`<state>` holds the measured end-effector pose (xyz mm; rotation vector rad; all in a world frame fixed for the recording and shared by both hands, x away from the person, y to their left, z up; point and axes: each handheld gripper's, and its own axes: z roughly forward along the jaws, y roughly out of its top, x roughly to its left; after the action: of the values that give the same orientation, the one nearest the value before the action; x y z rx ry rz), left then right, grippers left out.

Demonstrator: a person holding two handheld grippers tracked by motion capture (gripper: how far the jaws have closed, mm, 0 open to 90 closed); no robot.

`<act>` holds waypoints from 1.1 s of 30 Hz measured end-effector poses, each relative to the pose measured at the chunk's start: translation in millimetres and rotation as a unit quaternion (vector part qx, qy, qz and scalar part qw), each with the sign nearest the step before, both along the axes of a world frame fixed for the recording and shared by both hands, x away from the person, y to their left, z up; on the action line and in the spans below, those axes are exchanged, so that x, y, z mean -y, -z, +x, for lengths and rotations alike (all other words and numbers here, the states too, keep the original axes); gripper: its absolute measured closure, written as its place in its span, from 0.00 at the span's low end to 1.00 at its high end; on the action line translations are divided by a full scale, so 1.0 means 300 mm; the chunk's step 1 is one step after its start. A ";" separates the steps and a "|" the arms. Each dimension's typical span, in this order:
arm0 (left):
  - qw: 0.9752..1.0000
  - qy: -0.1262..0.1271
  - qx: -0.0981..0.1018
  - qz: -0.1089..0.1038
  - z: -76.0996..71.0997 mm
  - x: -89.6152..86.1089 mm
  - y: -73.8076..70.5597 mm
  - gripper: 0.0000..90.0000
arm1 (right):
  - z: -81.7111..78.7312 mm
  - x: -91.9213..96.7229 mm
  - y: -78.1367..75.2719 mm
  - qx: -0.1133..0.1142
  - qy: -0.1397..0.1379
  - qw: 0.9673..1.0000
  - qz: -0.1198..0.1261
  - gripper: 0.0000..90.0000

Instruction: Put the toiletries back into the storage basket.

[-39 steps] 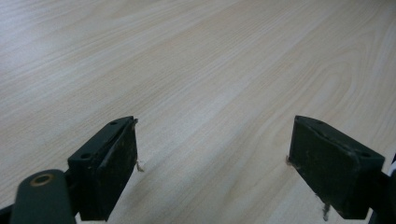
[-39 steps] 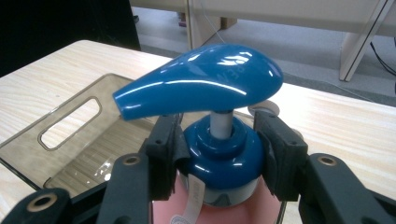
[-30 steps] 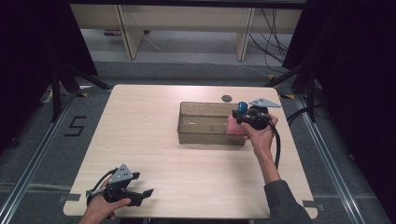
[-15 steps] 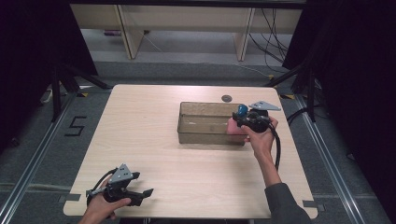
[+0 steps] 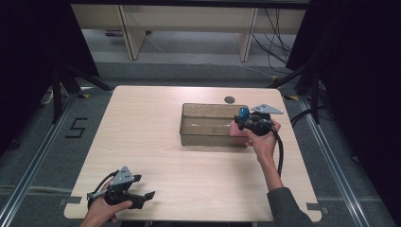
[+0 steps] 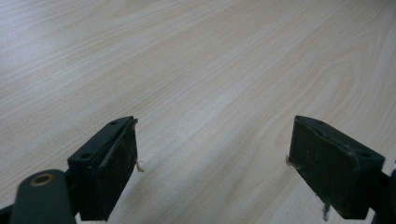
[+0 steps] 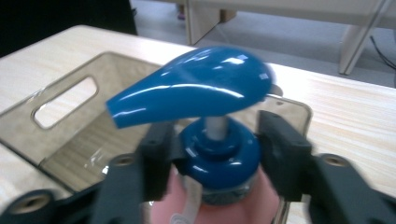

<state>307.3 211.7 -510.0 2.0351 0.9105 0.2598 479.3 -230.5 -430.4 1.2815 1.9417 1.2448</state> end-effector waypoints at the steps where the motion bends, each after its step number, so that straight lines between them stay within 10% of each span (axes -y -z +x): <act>1: 1.000 0.000 0.001 0.001 -0.001 0.001 -0.001 0.17 | 0.000 0.002 0.003 -0.002 0.003 1.000 0.015 0.39; 10: 1.000 0.008 0.001 0.009 -0.002 -0.003 -0.006 0.17 | -0.046 0.035 -0.011 0.003 0.004 0.997 0.074 0.23; 33: 1.000 0.003 0.001 -0.001 -0.005 0.002 -0.003 0.17 | -0.171 0.044 -0.026 0.011 0.005 0.998 0.065 0.22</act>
<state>305.7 211.0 -509.0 2.0347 0.9024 0.2565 428.0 -243.8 -422.7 1.3327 1.8630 1.3935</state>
